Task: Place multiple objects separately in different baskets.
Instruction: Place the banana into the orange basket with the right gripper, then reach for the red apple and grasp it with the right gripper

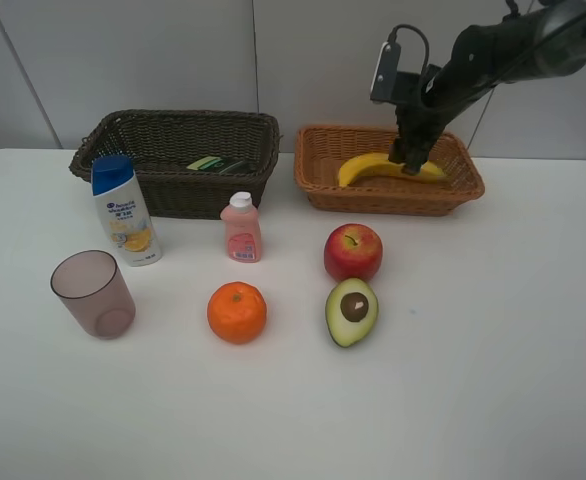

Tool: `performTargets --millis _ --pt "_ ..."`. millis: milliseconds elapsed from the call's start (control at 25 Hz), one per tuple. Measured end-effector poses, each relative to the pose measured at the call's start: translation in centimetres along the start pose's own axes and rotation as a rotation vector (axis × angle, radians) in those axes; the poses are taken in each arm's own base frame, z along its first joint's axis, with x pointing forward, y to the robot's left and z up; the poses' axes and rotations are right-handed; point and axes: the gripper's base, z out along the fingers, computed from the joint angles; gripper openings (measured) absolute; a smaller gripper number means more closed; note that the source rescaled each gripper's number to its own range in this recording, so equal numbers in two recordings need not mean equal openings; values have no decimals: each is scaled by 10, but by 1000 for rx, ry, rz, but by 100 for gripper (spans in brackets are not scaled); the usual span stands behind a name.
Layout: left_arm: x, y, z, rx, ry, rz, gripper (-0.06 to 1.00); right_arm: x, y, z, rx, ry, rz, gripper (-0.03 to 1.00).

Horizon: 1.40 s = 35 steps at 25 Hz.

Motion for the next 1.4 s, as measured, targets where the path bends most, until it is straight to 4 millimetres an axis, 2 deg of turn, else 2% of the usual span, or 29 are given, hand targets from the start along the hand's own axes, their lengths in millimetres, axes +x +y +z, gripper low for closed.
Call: performTargets --millis 80,240,1000,1240,1400 --pt "0 0 0 0 0 0 100 -1 0 0 1 -7 20 81" --pt "0 0 0 0 0 0 100 -1 0 0 -1 -11 32 88" --pt "0 0 0 0 0 0 100 -1 1 0 -15 -13 97 90" --pt "0 0 0 0 0 0 100 -4 -7 -20 -9 -15 109 90" --pt "0 0 0 0 0 0 100 -6 -14 -36 4 -22 180 90"
